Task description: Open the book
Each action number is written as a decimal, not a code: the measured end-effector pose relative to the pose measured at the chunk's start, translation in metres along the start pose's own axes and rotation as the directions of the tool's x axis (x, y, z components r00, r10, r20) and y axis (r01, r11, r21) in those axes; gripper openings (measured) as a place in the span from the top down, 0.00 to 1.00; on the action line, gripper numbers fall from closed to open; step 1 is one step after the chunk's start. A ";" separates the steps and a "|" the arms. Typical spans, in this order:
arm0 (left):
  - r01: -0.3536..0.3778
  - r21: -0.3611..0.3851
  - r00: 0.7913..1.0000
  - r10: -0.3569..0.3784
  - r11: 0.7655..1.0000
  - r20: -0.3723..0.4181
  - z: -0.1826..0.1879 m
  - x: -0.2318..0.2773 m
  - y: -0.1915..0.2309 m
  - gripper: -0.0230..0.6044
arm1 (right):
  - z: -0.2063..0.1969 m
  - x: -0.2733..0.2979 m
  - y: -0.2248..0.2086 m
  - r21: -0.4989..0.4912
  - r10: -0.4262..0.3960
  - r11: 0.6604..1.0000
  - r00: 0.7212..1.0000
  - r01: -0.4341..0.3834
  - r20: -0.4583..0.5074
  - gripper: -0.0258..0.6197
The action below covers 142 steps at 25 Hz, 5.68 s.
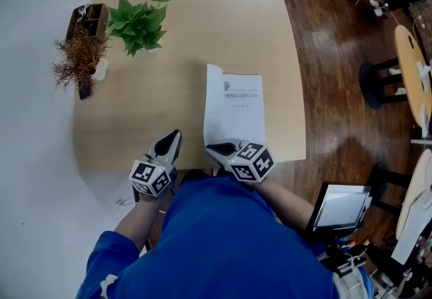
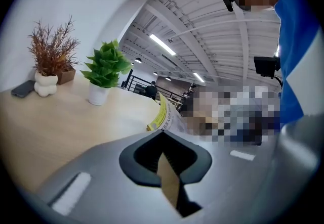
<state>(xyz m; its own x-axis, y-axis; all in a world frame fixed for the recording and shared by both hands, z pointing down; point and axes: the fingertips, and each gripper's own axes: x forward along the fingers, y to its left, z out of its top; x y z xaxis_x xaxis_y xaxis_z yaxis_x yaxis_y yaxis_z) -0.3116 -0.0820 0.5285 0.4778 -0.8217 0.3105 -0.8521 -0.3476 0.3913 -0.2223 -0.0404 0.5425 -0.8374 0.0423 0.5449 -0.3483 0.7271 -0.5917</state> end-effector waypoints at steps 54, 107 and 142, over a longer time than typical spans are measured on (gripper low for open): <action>-0.157 -0.068 0.987 0.159 0.985 0.014 -0.015 -0.082 0.089 0.95 | -0.021 0.175 -0.012 0.014 0.054 0.999 0.952 -0.052 -0.303 0.95; 0.054 0.035 0.998 -0.055 0.998 0.025 0.000 0.012 -0.012 0.95 | 0.035 0.012 -0.018 -0.073 -0.024 0.997 0.976 0.041 0.217 0.87; 0.006 0.129 0.992 -0.022 0.992 0.121 0.008 0.046 -0.196 0.95 | -0.018 -0.190 -0.056 -0.177 -0.181 0.940 0.866 0.292 0.467 0.87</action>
<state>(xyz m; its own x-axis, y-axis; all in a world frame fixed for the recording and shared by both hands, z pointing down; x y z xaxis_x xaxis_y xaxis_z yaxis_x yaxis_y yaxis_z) -0.1243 -0.0554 0.4595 0.4669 -0.8625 0.1951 -0.8697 -0.4079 0.2779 -0.0357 -0.0764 0.4827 -0.8587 -0.4147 0.3010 -0.4969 0.8172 -0.2919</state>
